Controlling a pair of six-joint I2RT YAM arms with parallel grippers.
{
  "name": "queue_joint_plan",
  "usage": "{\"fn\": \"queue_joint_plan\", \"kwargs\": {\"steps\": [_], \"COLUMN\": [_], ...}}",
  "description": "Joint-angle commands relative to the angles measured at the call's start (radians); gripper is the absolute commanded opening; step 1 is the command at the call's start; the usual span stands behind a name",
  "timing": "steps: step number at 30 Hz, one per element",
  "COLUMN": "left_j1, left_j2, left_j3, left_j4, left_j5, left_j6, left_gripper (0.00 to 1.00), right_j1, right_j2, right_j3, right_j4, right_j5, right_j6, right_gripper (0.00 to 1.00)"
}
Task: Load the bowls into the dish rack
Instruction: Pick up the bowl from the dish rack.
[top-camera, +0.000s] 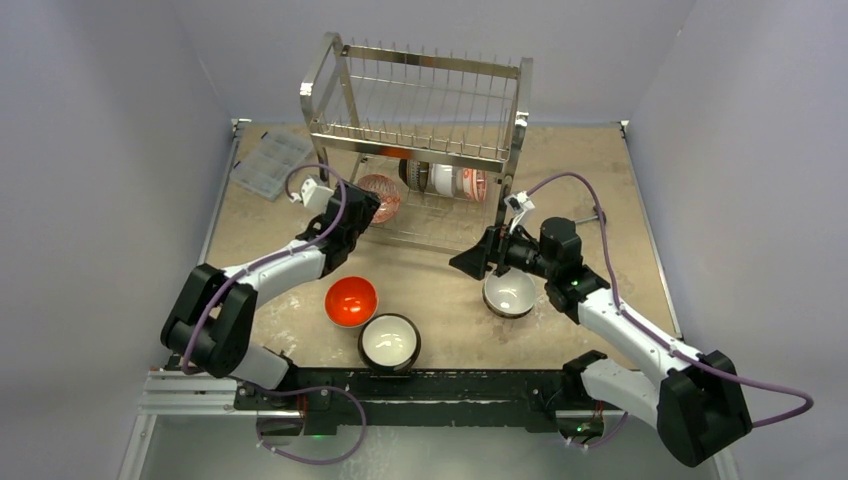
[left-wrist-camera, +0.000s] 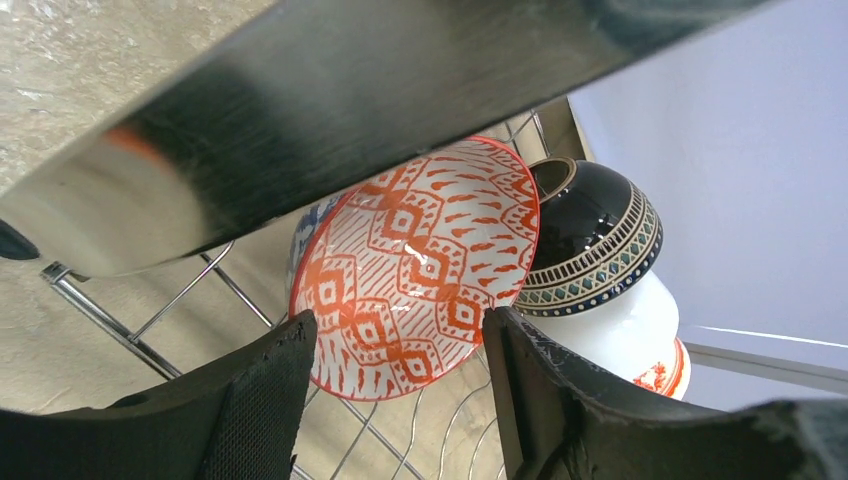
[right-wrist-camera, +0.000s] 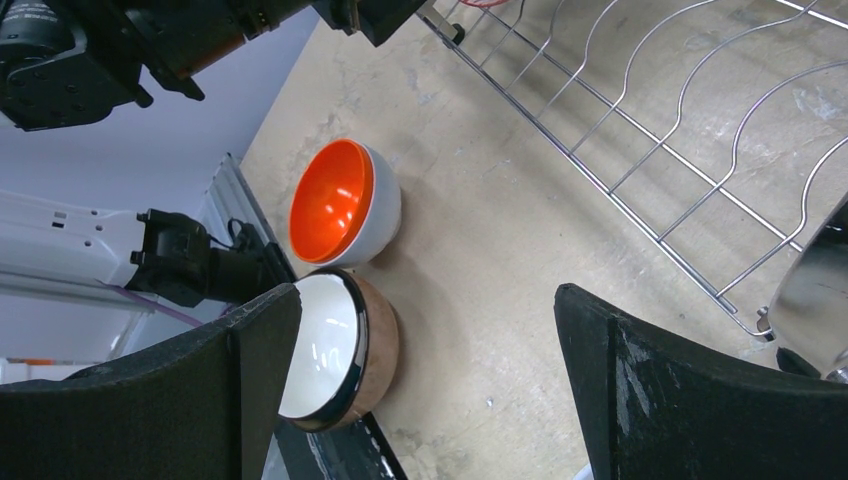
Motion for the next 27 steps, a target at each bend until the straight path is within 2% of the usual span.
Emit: {"fn": "queue_joint_plan", "kwargs": {"steps": [1,7,10,21,27], "left_j1": [0.000,-0.006,-0.007,-0.006,-0.007], "left_j2": [-0.079,-0.174,-0.172,0.000,0.094], "left_j3": [-0.013,-0.053,-0.063,-0.048,-0.014], "left_j4": [-0.024,-0.062,-0.042,0.063,0.070], "left_j5": [-0.017,-0.065,-0.064,0.016,-0.005], "left_j6": [0.071,0.082,0.097,0.082,0.087], "left_gripper": [0.62,0.62,0.60,0.53,0.39], "right_j1": [0.001,0.001,0.001,0.001,0.002], "right_j2": [0.013,0.030,0.036,0.021,0.013], "right_j3": [0.003,0.000,0.002,0.012,0.023], "right_j4": [0.033,0.051,0.054,0.022,0.007], "right_j5": [-0.013,-0.024,-0.027,-0.016,-0.017], "right_j6": [-0.009,-0.002,-0.003,-0.010,-0.014], "right_gripper": [0.99,0.99,0.99,0.99,0.99]}}
